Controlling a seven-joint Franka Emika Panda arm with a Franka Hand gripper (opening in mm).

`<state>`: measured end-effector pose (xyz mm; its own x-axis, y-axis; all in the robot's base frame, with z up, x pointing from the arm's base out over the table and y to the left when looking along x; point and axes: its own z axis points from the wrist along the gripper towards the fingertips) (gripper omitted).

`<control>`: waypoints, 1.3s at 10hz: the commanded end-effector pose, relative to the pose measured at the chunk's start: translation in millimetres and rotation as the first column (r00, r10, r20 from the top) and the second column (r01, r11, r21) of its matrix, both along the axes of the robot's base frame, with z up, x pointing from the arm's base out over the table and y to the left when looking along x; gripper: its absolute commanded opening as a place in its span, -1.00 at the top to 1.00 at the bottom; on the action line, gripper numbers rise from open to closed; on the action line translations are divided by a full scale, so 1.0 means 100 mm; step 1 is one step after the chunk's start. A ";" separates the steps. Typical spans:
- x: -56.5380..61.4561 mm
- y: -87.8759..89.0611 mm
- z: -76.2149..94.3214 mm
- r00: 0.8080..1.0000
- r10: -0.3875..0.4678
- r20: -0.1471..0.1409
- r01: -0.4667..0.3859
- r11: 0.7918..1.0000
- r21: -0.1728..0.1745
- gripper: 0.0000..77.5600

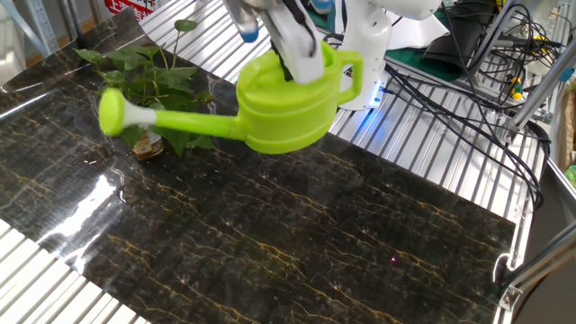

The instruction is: Water the plant

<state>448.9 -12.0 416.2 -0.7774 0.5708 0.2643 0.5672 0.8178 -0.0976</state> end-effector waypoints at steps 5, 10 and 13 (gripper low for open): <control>0.05 0.46 -1.22 0.763 0.634 0.127 -0.635 0.771 -0.037 0.97; -0.01 0.46 -1.25 0.714 0.664 0.222 -0.669 0.741 -0.060 0.97; -0.02 0.45 -1.27 0.705 0.667 0.242 -0.686 0.727 -0.005 0.97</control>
